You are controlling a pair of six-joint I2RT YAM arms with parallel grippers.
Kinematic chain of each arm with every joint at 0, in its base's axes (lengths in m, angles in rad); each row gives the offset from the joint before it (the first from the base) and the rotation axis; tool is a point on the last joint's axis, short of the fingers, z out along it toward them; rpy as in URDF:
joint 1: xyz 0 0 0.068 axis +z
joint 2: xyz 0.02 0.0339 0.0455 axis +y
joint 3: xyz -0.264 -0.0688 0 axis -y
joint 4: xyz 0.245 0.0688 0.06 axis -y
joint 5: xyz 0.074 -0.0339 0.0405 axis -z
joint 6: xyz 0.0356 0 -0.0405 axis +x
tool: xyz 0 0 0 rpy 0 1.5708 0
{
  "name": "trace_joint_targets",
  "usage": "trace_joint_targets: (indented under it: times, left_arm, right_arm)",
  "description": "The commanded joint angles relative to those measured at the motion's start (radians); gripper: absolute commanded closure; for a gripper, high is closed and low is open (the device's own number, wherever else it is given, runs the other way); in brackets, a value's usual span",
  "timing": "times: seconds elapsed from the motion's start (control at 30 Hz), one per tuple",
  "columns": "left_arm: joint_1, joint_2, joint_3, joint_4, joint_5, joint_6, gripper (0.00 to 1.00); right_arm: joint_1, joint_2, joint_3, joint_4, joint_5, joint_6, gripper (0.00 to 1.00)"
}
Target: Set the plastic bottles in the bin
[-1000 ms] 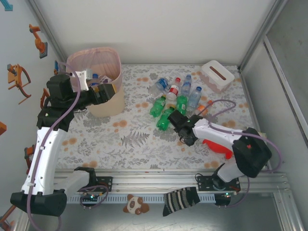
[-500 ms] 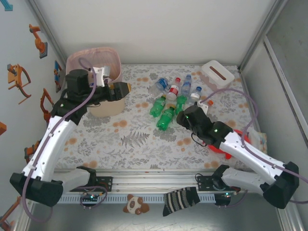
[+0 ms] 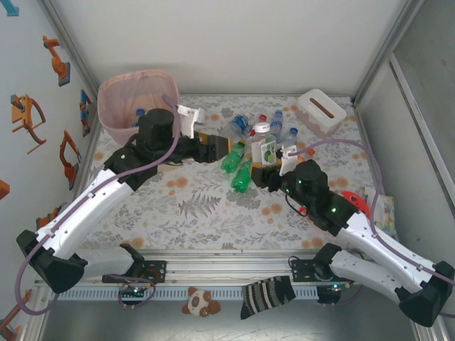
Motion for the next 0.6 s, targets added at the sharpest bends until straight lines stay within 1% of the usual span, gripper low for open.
trace_joint_targets:
  times: [0.0, 0.1, 0.27, 0.37, 0.5, 0.57]
  left_arm:
    - [-0.065, 0.01, 0.047, 0.033, -0.116, -0.037, 0.15]
    - [-0.12, 0.051, 0.071, 0.035, -0.157, -0.06, 0.14]
    - [-0.209, 0.13, 0.133, 0.03, -0.232, -0.037, 0.14]
    - [-0.237, 0.172, 0.171, 0.009, -0.275, -0.032, 0.15]
    - [-0.258, 0.208, 0.196, -0.008, -0.316, -0.041, 0.19]
    - [-0.264, 0.224, 0.203, -0.008, -0.318, -0.049, 0.22]
  right_arm:
    - [0.008, -0.022, 0.0, 0.116, -0.062, -0.063, 0.58]
    - [0.01, -0.021, 0.009, 0.12, -0.082, -0.066, 0.58]
    - [0.009, -0.009, 0.028, 0.12, -0.096, -0.066, 0.58]
    - [0.01, -0.009, 0.034, 0.122, -0.098, -0.063, 0.58]
    - [0.012, -0.015, 0.037, 0.12, -0.093, -0.062, 0.58]
    - [0.011, -0.017, 0.035, 0.119, -0.091, -0.063, 0.58]
